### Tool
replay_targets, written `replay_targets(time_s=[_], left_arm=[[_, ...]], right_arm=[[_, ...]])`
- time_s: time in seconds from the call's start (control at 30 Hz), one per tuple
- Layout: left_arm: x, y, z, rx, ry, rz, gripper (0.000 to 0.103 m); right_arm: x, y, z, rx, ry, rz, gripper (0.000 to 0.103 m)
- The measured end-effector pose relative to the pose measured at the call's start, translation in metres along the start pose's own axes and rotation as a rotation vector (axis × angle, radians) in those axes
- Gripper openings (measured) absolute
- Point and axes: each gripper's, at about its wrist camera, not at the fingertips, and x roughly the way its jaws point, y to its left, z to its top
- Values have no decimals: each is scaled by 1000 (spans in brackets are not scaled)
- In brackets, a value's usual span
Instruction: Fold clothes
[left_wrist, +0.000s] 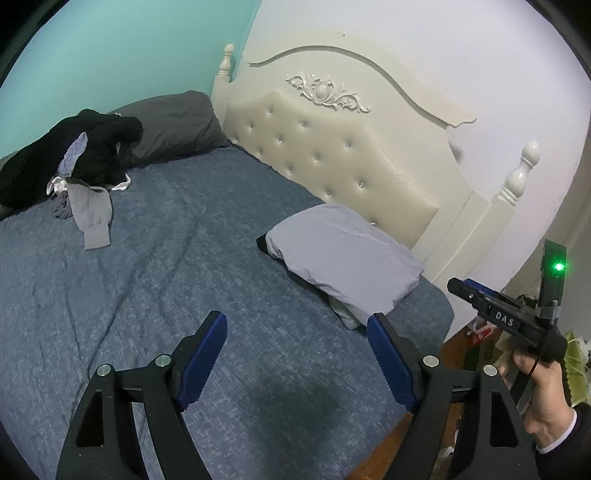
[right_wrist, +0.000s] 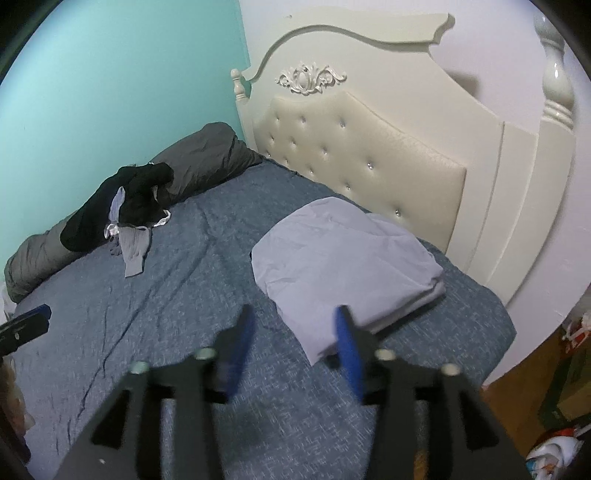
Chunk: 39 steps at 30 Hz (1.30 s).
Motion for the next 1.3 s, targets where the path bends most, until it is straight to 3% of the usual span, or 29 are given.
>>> replay_targets(time_s=[0.2,0.27,0.47,0.53,0.77,1.3], left_arm=[[-20,-7,-9,25,-16,-1,83],[-26,-9,-12,31,-25,-2,92],[-44,-13,-24,24,-41,-3,94],[-47,-13,-28,21,-41,5,103],[-57,-10,-39,14,-49,49,103],[-83,-20,-64,52,-56,90,103]], right_arm=[[-27,13,-9,-28,-8,-30,66],[-37,17,-13,-32,-16,-35,70],[-63,30,-25,-35,-35,-24,79],[-70,34,-29,-32,-41,-13,84],[-86,44,-43,-29,-49,-3,95],[-109,52,-78,-25,-34,12,98]])
